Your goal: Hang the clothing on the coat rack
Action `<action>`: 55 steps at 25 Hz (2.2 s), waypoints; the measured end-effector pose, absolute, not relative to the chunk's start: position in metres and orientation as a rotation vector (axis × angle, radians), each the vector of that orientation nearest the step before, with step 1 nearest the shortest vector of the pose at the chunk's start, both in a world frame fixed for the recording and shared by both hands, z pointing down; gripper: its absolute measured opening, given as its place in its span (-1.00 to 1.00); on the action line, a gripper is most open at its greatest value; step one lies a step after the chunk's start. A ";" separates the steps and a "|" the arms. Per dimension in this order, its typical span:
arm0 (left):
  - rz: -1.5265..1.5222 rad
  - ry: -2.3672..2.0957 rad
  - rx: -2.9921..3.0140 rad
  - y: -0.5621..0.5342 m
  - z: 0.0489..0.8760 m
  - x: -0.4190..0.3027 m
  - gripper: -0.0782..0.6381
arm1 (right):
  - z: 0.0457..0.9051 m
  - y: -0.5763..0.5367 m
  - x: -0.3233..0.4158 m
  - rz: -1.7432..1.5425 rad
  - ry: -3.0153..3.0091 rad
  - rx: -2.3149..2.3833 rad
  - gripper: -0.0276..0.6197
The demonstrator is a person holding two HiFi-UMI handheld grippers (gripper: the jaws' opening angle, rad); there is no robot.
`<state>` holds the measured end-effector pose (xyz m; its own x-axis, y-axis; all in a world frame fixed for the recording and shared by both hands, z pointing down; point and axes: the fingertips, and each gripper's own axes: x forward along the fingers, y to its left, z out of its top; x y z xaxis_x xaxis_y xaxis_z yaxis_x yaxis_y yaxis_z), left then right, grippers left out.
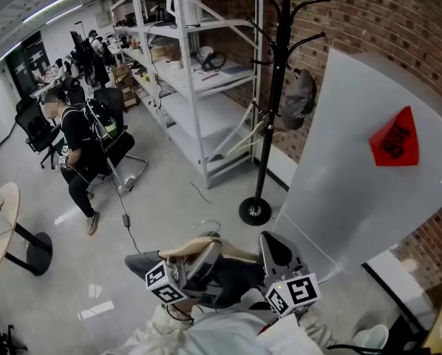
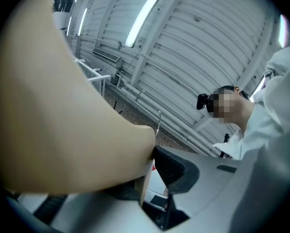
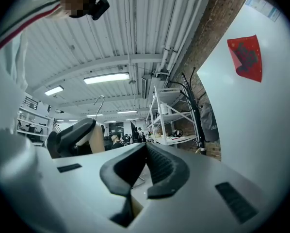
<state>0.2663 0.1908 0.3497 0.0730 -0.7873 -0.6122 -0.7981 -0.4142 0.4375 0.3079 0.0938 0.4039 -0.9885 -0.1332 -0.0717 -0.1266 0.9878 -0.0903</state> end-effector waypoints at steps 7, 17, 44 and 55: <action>1.271 1.684 -2.290 0.188 0.351 0.254 -0.51 | 0.410 0.088 0.299 -0.123 3.061 -0.225 -0.84; 1.257 1.735 -2.227 0.172 0.351 0.205 -0.51 | 0.414 0.068 0.244 -0.140 3.068 -0.145 -0.84; 1.282 1.728 -2.297 0.011 0.357 -0.001 -0.51 | 0.412 -0.082 0.035 -0.159 3.047 -0.150 -0.84; 1.287 1.671 -2.356 -0.055 0.358 -0.056 -0.50 | 0.412 -0.148 -0.016 -0.153 3.045 -0.232 -0.84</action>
